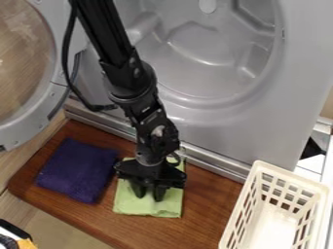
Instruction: Put the green cloth inside the washing machine
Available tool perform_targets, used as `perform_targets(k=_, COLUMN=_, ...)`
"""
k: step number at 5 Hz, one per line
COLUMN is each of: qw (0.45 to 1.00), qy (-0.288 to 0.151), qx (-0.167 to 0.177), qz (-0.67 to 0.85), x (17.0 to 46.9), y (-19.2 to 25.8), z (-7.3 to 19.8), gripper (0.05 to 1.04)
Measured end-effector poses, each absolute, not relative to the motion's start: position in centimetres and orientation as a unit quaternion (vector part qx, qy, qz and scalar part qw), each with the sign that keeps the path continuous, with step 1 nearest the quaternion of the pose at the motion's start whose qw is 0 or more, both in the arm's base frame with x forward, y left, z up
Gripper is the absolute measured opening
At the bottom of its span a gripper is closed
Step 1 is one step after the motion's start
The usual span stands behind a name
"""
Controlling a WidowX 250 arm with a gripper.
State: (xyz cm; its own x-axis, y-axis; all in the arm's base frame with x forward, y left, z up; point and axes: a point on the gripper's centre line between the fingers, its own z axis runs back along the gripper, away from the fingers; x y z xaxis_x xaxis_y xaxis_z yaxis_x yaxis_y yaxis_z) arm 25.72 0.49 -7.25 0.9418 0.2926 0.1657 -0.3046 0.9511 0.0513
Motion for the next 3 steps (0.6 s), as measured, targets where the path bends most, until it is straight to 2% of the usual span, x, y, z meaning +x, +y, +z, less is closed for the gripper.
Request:
perform_targets(k=1, qw=0.982, qy=-0.082, qx=0.04, qz=0.163, x=25.5, y=0.6, z=-6.4, gripper=0.148)
perform_targets(k=2, qw=0.983, qy=-0.076, qx=0.033, qz=0.163, x=24.7, y=0.4, z=-6.2, gripper=0.059)
perform_targets(k=3, qw=0.982, qy=-0.093, qx=0.026, qz=0.163, x=24.3, y=0.9, z=-3.9, gripper=0.053)
